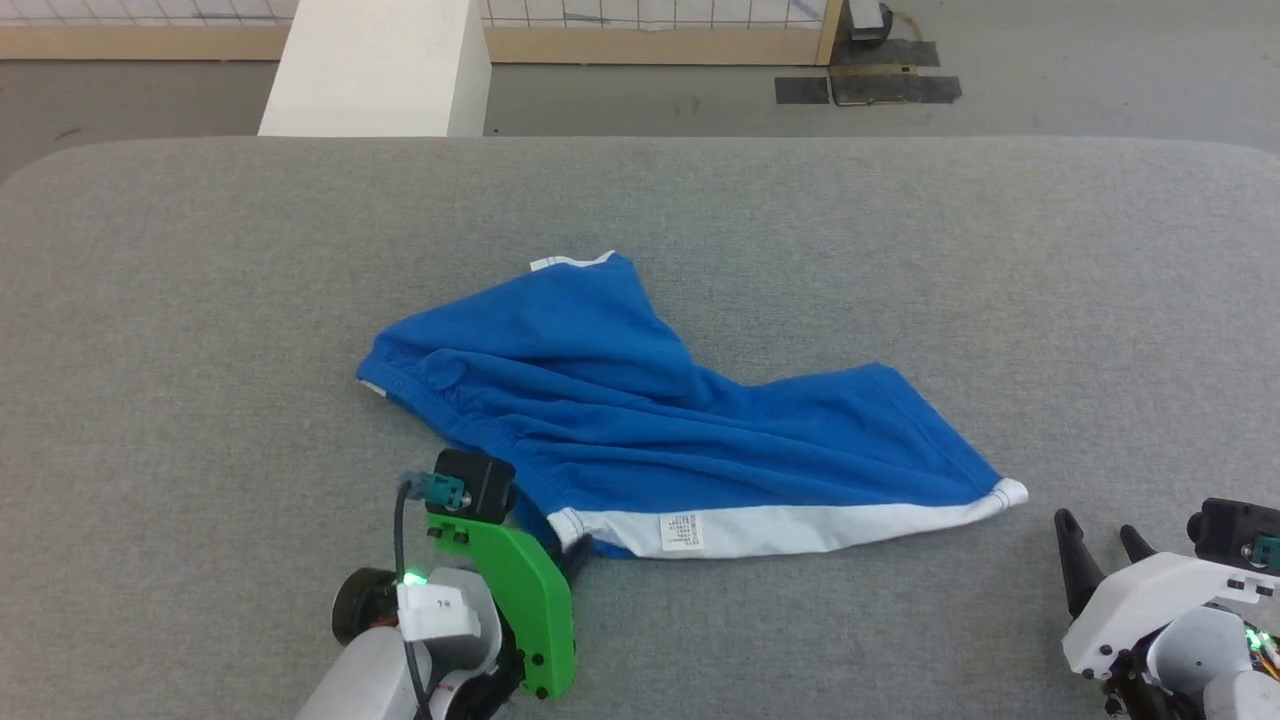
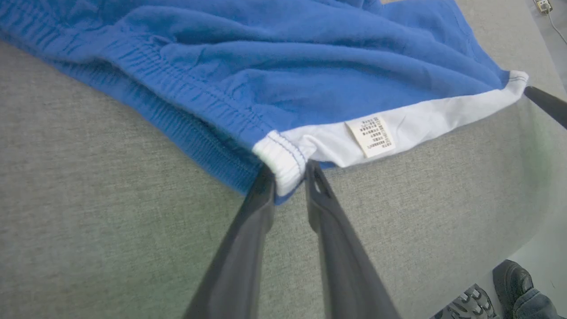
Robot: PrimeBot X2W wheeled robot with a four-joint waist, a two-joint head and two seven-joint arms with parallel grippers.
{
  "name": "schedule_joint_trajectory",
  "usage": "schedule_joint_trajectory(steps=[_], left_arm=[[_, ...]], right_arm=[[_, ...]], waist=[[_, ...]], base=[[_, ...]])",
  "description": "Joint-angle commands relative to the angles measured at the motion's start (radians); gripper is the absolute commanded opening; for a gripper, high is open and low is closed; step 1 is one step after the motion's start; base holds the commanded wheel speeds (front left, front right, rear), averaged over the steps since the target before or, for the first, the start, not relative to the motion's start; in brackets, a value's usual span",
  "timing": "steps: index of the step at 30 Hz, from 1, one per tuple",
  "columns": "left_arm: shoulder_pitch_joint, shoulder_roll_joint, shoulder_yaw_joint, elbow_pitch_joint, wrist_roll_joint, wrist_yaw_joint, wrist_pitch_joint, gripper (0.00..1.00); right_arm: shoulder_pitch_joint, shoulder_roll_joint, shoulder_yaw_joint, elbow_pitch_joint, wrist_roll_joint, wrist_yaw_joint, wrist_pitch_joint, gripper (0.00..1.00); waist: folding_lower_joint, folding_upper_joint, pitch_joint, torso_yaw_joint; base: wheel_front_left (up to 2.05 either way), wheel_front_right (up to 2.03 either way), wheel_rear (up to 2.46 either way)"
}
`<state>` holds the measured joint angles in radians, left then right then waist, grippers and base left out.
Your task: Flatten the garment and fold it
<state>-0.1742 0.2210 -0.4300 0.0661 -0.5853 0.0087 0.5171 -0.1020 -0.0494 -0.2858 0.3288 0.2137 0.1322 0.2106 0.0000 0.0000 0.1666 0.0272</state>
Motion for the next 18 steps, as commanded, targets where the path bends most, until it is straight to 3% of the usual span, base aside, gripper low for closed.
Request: schedule_joint_trajectory(steps=[1, 8, 18], left_arm=[[-0.007, 0.002, 0.003, 0.002, -0.003, -0.006, -0.009, 0.0], [0.03, 0.009, 0.011, -0.047, -0.013, -0.004, -0.04, 0.0], [0.07, 0.01, -0.011, -0.093, -0.026, -0.004, -0.027, 0.0]], right_arm=[[-0.006, -0.001, 0.003, 0.004, 0.006, -0.002, -0.006, 1.0], [-0.019, -0.001, 0.078, -0.008, -0.041, -0.002, 0.031, 1.0], [-0.125, -0.001, 0.148, 0.016, -0.179, -0.002, 0.236, 1.0]], waist=[[0.0, 0.0, 0.004, -0.004], [0.0, 0.0, 0.006, 0.0], [0.0, 0.0, 0.019, 0.034]], base=[[0.0, 0.0, 0.0], [0.0, 0.0, 0.0], [0.0, 0.0, 0.0]])
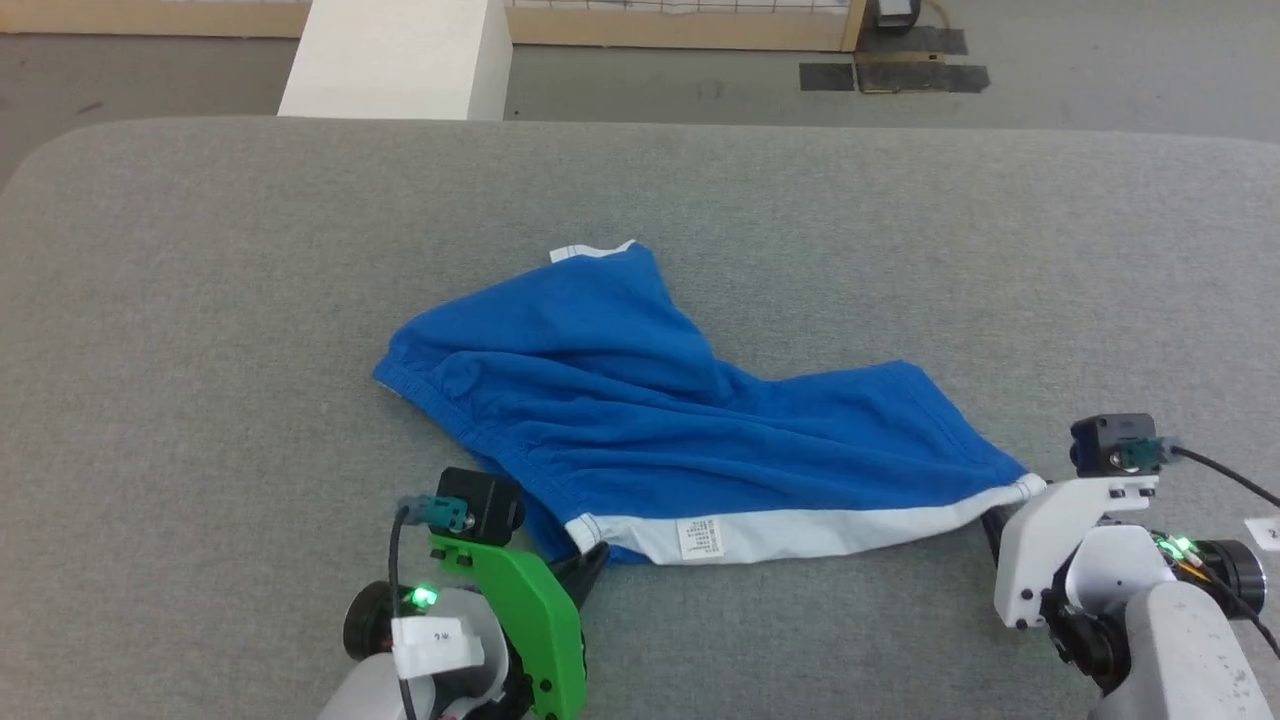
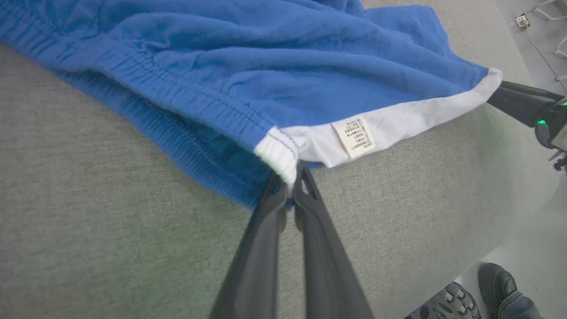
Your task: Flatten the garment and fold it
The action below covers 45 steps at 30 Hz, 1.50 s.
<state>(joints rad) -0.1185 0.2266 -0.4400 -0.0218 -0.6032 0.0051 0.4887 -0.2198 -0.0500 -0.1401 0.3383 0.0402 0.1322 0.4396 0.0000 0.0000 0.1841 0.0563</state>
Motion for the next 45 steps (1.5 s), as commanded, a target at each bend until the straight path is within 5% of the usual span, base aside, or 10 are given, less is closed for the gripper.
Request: schedule_joint_trajectory(steps=[1, 6, 8, 9, 11, 25, 39, 40, 41, 45], left_arm=[[0.016, 0.003, -0.001, -0.007, -0.01, 0.001, 0.0, 0.0], [0.019, 0.004, 0.0, -0.014, -0.013, 0.004, -0.004, 0.0], [0.017, 0.004, -0.002, -0.015, -0.014, 0.003, -0.004, 0.0], [0.016, 0.004, -0.003, -0.014, -0.015, 0.002, -0.004, 0.0], [0.015, 0.004, -0.004, -0.013, -0.017, 0.002, -0.003, 0.0], [0.02, 0.009, -0.01, -0.019, -0.025, 0.01, 0.003, 0.0], [0.007, 0.01, -0.015, -0.013, -0.033, 0.007, -0.003, 0.0], [0.008, 0.01, -0.016, -0.012, -0.034, 0.008, -0.003, 0.0], [0.008, 0.011, -0.016, -0.011, -0.034, 0.009, -0.004, 0.0], [0.015, 0.007, -0.011, -0.014, -0.042, 0.01, -0.018, 0.0]], right_arm=[[-0.011, 0.0, 0.007, 0.01, -0.013, -0.002, 0.031, 1.0], [-0.012, 0.0, 0.029, -0.007, -0.01, -0.002, 0.086, 1.0], [-0.009, 0.0, 0.029, -0.017, 0.001, -0.002, 0.098, 0.48], [-0.003, 0.0, 0.024, -0.026, 0.015, -0.002, 0.103, 0.48], [0.013, 0.0, 0.007, -0.06, 0.025, -0.002, 0.11, 1.0], [0.168, 0.0, -0.077, -0.436, 0.081, -0.002, 0.21, 1.0], [0.034, 0.0, 0.039, -0.146, -0.025, -0.002, 0.254, 1.0], [0.032, 0.0, 0.038, -0.142, -0.024, -0.002, 0.254, 0.17], [0.03, 0.0, 0.039, -0.14, -0.021, -0.002, 0.252, 0.0], [0.027, 0.0, 0.046, -0.148, 0.015, -0.002, 0.258, 0.0]], waist=[[0.0, 0.0, 0.003, 0.007], [0.0, 0.0, 0.009, 0.011], [0.0, 0.0, 0.012, 0.013], [0.0, 0.0, 0.011, 0.015], [0.0, 0.0, 0.012, 0.015], [0.0, 0.0, 0.013, -0.015], [0.0, 0.0, 0.032, 0.018], [0.0, 0.0, 0.031, 0.019], [0.0, 0.0, 0.03, 0.019], [0.0, 0.0, 0.01, 0.012]], base=[[0.0, 0.0, 0.0], [0.0, 0.0, 0.0], [0.0, 0.0, 0.0], [0.0, 0.0, 0.0], [0.0, 0.0, 0.0], [0.0, 0.0, 0.0], [0.0, 0.0, 0.0], [0.0, 0.0, 0.0], [0.0, 0.0, 0.0], [0.0, 0.0, 0.0]])
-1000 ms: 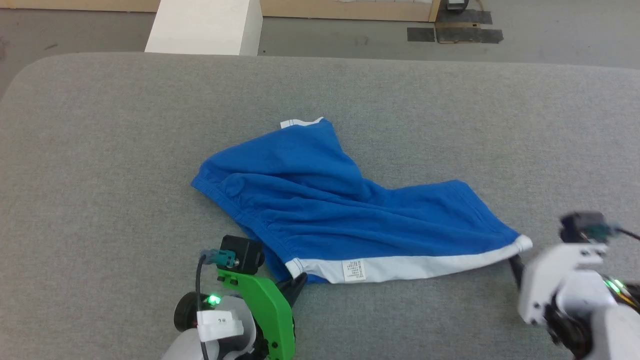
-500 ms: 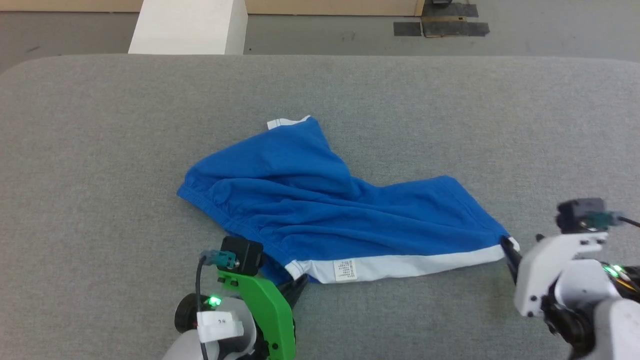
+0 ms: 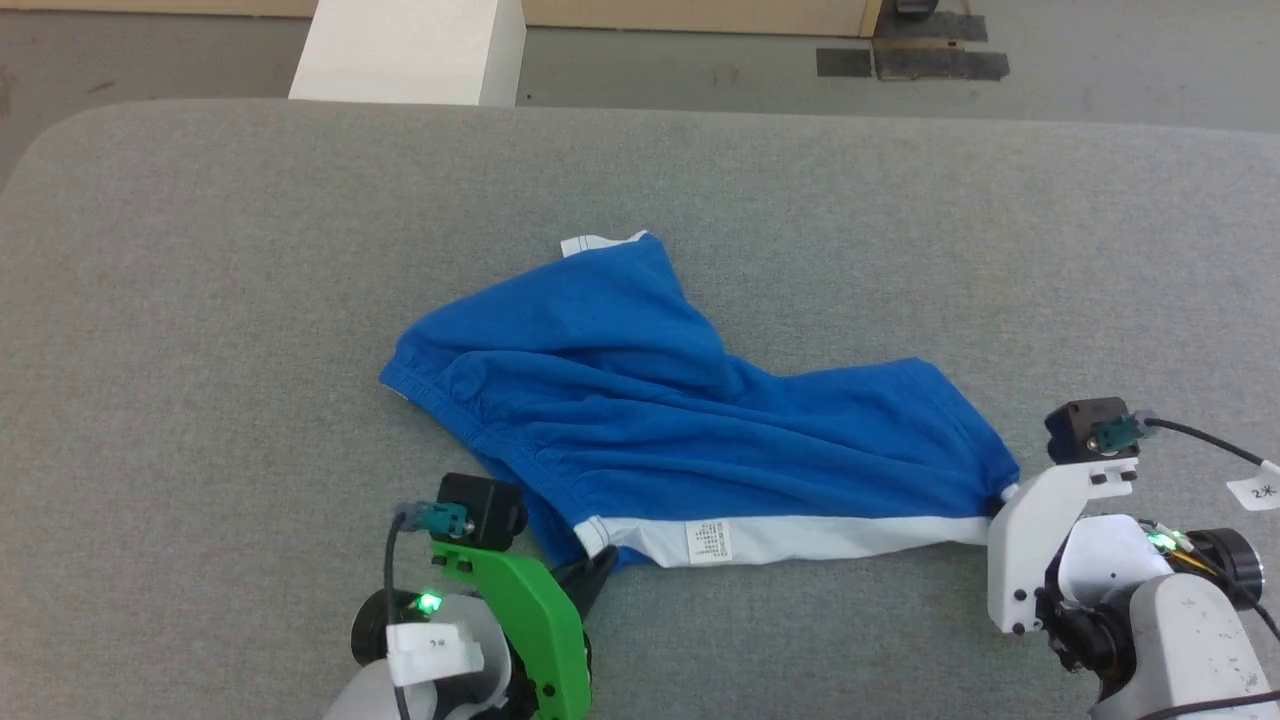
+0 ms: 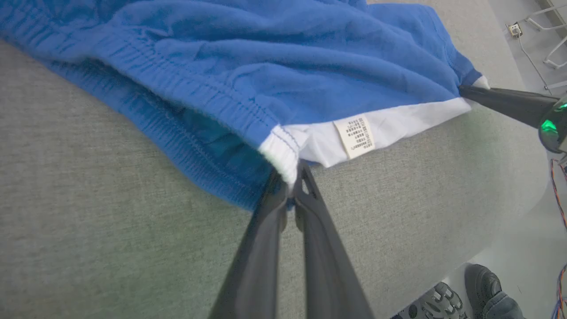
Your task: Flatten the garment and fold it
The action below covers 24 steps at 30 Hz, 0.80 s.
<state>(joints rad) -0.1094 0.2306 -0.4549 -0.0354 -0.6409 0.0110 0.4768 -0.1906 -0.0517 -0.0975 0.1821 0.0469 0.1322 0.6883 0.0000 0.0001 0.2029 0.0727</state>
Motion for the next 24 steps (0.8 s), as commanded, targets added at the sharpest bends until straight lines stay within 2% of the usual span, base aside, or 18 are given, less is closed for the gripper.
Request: schedule_joint_trajectory(steps=[1, 4, 7, 8, 10, 11, 15, 17, 24], left_arm=[[0.007, -0.002, 0.009, -0.004, -0.011, 0.003, -0.015, 0.0], [0.007, -0.028, 0.04, -0.025, -0.061, -0.003, -0.041, 0.0], [-0.021, -0.047, 0.095, -0.061, -0.129, -0.016, -0.062, 0.0], [-0.038, -0.042, 0.112, -0.071, -0.137, -0.019, -0.064, 0.0], [-0.143, -0.024, 0.19, -0.103, -0.192, -0.029, -0.054, 0.0], [-0.184, -0.004, 0.206, -0.105, -0.191, -0.032, -0.041, 0.0], [-0.357, 0.078, 0.248, -0.081, -0.147, -0.043, -0.004, 0.0], [-0.444, 0.103, 0.268, -0.059, -0.138, -0.046, 0.009, 0.0], [-0.734, 0.172, 0.306, 0.109, -0.09, -0.06, 0.024, 0.0]], right_arm=[[-0.004, 0.001, 0.002, -0.002, 0.031, -0.002, 0.011, 0.0], [-0.019, 0.001, -0.004, -0.041, 0.11, -0.002, 0.013, 0.0], [-0.057, 0.001, -0.027, -0.089, 0.276, -0.002, 0.026, 0.0], [-0.073, 0.001, -0.036, -0.103, 0.318, -0.002, 0.033, 0.0], [-0.187, 0.001, -0.079, -0.135, 0.53, -0.002, 0.072, 0.0], [-0.229, 0.001, -0.085, -0.141, 0.559, -0.002, 0.082, 0.0], [-0.407, 0.001, -0.1, -0.124, 0.652, -0.002, 0.097, 0.0], [-0.503, 0.001, -0.096, -0.094, 0.651, -0.002, 0.09, 0.0], [-0.837, 0.001, -0.056, 0.129, 0.624, -0.002, 0.016, 0.0]], waist=[[0.0, -0.0001, -0.015, -0.008], [0.0, -0.0001, -0.033, -0.014], [0.0, -0.0001, -0.055, -0.019], [0.0, -0.0001, -0.061, -0.021], [0.0, -0.0001, -0.078, -0.031], [0.0, -0.0001, -0.081, -0.034], [0.0, -0.0001, -0.083, -0.045], [0.0, -0.0001, -0.075, -0.052], [0.0, -0.0001, -0.008, -0.063]], base=[[0.0, 0.0, 0.0], [0.0, 0.0, 0.0], [0.0, 0.0, 0.0], [0.0, 0.0, 0.0], [0.0, 0.0, 0.0], [0.0, 0.0, 0.0], [0.0, 0.0, 0.0], [0.0, 0.0, 0.0], [0.0, 0.0, 0.0]])
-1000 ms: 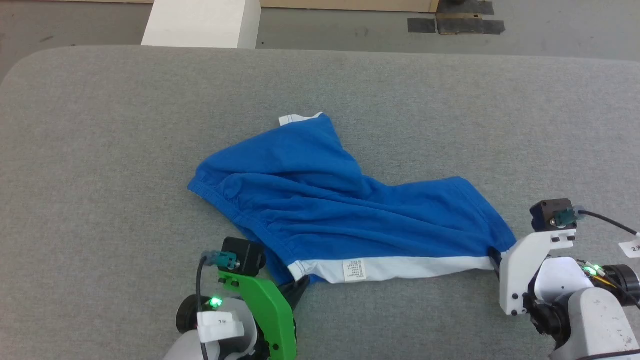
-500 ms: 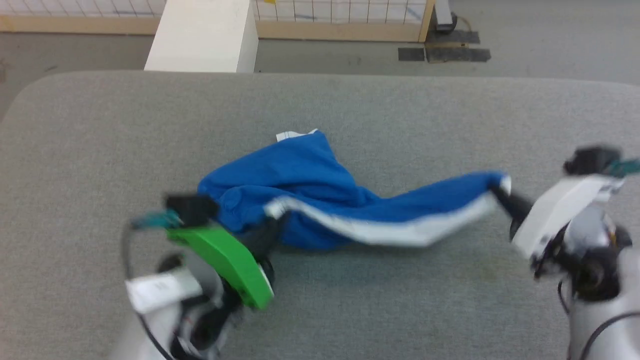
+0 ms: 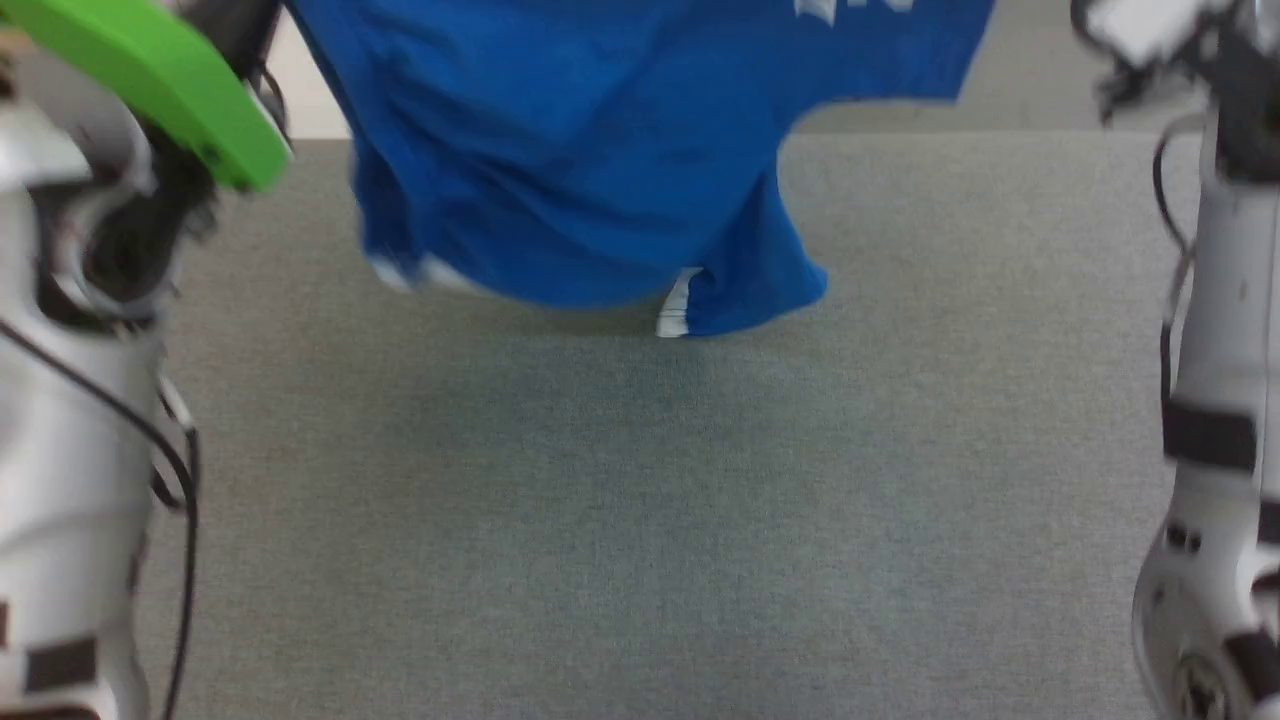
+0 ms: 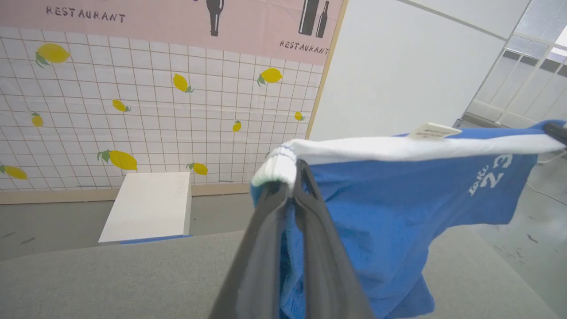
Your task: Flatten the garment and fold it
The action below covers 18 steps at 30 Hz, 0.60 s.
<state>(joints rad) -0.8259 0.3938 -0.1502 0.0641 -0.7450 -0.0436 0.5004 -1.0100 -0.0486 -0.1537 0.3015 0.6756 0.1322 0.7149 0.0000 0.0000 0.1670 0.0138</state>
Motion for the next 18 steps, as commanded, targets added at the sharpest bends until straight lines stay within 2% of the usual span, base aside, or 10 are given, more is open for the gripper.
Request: schedule_joint_trajectory(steps=[1, 7, 13, 18], left_arm=[[-0.05, 0.015, 0.0, 0.036, 0.022, -0.008, 0.0, 0.0], [-0.256, 0.037, -0.005, 0.228, 0.105, -0.01, -0.08, 0.0], [-0.423, 0.035, 0.002, 0.381, 0.178, -0.009, -0.256, 0.0], [-0.498, 0.022, -0.02, 0.475, 0.213, -0.033, -0.379, 0.0]], right_arm=[[-0.056, -0.002, 0.002, 0.046, -0.01, -0.002, -0.025, 0.0], [-0.307, -0.002, 0.039, 0.268, -0.131, -0.002, -0.178, 0.0], [-0.524, -0.002, 0.05, 0.449, -0.25, -0.002, -0.405, 0.0], [-0.637, -0.002, 0.08, 0.583, -0.23, -0.002, -0.538, 0.0]], waist=[[0.0, 0.0, 0.039, -0.004], [0.0, 0.0, 0.126, 0.003], [0.0, 0.0, 0.219, 0.01], [0.0, 0.0, 0.26, 0.024]], base=[[0.0, 0.0, 0.0], [0.0, 0.0, 0.0], [0.0, 0.0, 0.0], [0.0, 0.0, 0.0]])
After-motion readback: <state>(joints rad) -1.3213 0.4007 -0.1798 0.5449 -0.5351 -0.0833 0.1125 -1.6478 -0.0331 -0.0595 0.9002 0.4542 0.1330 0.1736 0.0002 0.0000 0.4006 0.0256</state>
